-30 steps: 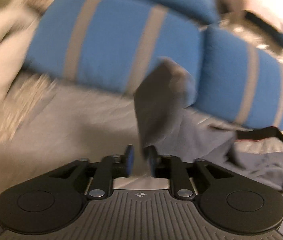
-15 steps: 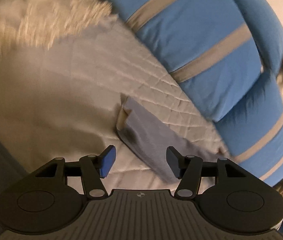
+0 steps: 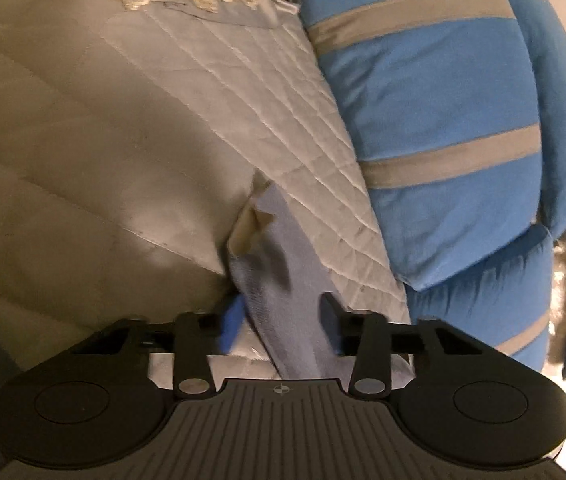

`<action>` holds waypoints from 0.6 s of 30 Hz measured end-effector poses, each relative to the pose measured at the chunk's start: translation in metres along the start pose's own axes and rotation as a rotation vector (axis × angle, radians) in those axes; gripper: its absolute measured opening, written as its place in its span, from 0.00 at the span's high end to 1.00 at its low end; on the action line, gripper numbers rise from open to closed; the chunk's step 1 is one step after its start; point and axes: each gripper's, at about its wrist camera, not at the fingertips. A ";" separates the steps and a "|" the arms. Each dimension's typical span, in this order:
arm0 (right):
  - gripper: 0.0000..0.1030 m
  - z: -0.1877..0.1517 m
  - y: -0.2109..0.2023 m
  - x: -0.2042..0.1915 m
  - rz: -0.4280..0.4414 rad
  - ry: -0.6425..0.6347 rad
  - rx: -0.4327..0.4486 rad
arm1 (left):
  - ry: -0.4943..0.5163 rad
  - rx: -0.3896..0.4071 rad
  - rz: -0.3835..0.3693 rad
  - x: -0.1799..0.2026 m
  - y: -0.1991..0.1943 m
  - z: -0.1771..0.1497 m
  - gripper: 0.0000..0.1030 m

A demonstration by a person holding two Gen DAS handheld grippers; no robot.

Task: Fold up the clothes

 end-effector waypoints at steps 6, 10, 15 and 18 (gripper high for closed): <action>0.00 0.000 0.000 0.000 -0.006 -0.014 0.001 | 0.009 0.053 -0.002 0.007 -0.012 0.004 0.97; 0.00 0.000 0.001 0.003 -0.020 0.001 -0.006 | 0.045 0.110 -0.050 0.022 -0.032 0.011 0.97; 0.00 0.006 -0.003 0.012 -0.010 0.034 0.024 | 0.038 0.160 -0.084 0.028 -0.052 0.026 0.97; 0.00 0.015 -0.005 0.023 -0.011 0.023 0.064 | 0.029 0.182 -0.089 0.028 -0.059 0.031 0.97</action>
Point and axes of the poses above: each gripper's, at about its wrist camera, not at the fingertips, and y roughly the way its jaws point, x to its right, z to its top, and after that the axes turned 1 degree about z, right-handed
